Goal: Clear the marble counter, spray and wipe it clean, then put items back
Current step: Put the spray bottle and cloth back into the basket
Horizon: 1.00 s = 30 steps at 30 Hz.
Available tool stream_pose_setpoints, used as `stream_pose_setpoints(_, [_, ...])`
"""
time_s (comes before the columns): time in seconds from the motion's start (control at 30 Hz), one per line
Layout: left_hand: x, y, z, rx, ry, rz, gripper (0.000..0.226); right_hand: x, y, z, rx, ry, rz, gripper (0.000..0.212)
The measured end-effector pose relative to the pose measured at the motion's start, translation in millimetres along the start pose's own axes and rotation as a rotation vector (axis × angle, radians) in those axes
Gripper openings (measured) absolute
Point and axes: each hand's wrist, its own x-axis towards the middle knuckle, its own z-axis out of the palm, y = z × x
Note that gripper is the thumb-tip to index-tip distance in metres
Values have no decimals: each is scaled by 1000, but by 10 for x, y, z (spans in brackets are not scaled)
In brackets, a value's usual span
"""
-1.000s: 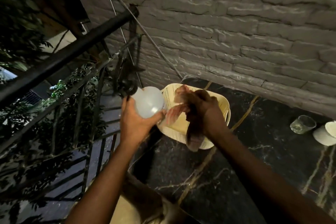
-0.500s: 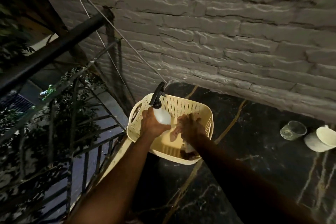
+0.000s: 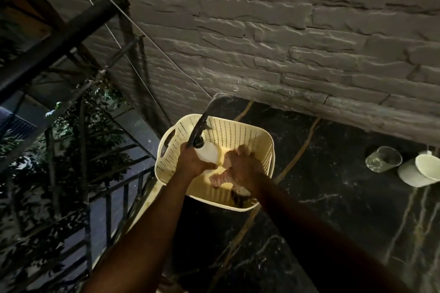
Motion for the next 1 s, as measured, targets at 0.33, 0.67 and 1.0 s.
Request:
stream_pose_setpoints(0.33, [-556, -33, -747, 18, 400, 385, 61, -705, 342, -441, 595, 549, -25, 24])
stream_pose_setpoints(0.67, [-116, 111, -787, -158, 299, 65, 63, -739, 381, -338, 676, 647, 182, 26])
stream_pose_setpoints(1.0, [115, -93, -759, -312, 164, -190, 42, -805, 268, -7, 1028, 504, 269, 26])
